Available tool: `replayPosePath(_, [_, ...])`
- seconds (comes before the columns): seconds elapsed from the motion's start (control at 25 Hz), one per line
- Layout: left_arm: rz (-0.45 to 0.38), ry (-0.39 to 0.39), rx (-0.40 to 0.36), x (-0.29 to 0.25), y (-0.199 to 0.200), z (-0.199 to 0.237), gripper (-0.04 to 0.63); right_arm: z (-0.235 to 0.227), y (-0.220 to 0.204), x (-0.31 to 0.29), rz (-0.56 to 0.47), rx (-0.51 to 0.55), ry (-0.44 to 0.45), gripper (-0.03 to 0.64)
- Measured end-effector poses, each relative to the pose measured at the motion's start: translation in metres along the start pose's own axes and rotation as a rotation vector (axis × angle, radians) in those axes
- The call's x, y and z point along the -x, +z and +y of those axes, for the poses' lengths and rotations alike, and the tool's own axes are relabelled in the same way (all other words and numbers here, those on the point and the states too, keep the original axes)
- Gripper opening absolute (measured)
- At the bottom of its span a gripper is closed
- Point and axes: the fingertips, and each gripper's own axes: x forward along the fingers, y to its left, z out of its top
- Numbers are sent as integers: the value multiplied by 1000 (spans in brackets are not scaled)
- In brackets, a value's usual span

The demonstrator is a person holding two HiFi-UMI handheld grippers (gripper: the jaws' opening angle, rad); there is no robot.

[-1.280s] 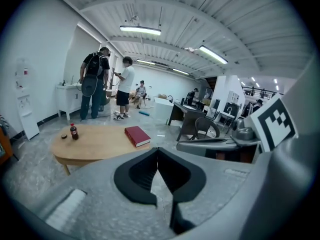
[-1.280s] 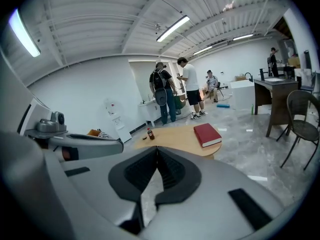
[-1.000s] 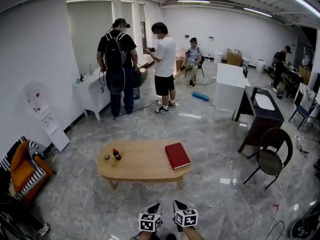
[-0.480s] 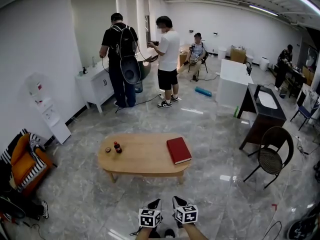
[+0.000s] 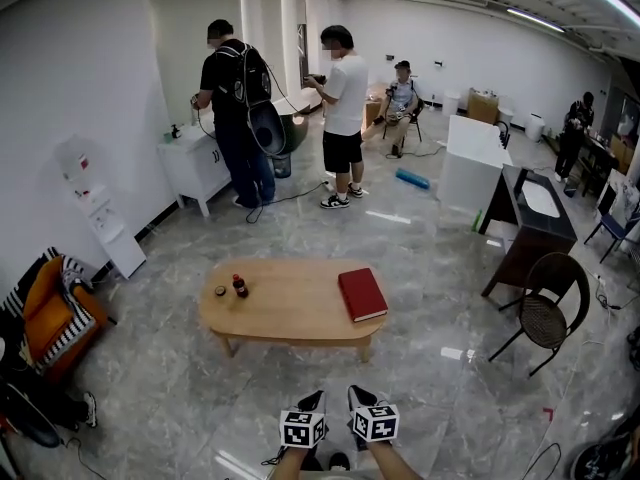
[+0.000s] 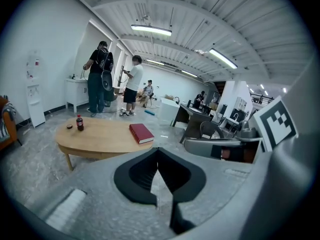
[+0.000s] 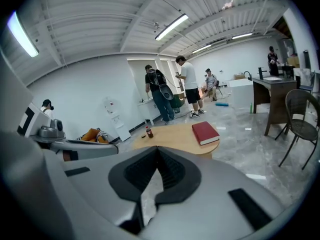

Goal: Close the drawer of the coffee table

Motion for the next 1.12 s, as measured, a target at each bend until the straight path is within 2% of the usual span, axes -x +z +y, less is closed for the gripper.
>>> replayPosePath(0.44, [-14,27,26,5,5,23,9,12,-5,-14,40,33,23,15])
replayPosePath(0.8, [-13,27,13,12,8,31,9,24,-4,-21,44,38,36,15])
replayPosePath(1.12, [-19,65,45,23,3,47,9,33,-1,-21,43,43,54,15])
